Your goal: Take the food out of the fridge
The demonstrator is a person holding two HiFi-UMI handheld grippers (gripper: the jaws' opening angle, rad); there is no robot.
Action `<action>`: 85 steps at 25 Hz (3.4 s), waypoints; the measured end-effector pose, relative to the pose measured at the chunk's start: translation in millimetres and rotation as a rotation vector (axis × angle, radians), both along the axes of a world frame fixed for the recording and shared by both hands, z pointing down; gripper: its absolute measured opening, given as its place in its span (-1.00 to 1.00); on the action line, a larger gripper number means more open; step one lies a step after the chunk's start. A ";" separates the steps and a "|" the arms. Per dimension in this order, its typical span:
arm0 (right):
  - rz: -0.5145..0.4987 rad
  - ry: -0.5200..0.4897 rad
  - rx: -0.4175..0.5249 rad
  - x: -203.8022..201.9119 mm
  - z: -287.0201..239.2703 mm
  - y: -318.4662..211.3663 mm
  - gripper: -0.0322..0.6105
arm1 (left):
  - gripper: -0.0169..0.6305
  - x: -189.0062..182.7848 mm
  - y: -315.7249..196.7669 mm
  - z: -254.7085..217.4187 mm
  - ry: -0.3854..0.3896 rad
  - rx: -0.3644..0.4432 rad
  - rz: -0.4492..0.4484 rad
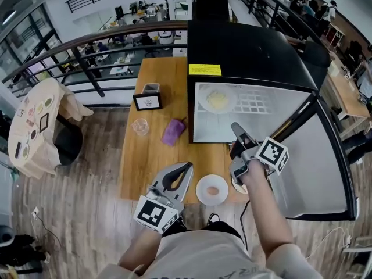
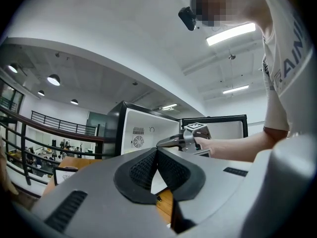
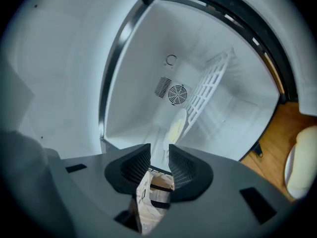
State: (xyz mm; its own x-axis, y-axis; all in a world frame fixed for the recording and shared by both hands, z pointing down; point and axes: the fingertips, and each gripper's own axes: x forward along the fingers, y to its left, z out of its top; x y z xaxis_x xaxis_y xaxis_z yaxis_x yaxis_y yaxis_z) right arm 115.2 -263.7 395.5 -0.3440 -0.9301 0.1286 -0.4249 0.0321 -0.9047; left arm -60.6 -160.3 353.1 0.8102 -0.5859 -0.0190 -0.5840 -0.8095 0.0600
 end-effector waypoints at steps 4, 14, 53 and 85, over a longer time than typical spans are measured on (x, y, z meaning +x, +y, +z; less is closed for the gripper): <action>0.040 -0.136 -0.084 -0.5 25.0 -33.9 -0.56 | -0.92 -13.6 -3.3 4.3 0.006 -0.009 -0.015; 0.150 -0.281 -0.147 -0.1 49.1 -76.7 -0.56 | -0.92 -43.3 -17.8 12.0 -0.003 -0.033 -0.040; 0.353 -0.345 0.033 10.7 5.3 68.6 -0.82 | -0.92 -63.1 -17.6 12.1 0.015 -0.013 0.155; 0.010 -0.373 -0.156 -155.6 136.7 197.4 -0.82 | -0.92 -164.6 111.0 40.1 -0.097 -0.059 -0.086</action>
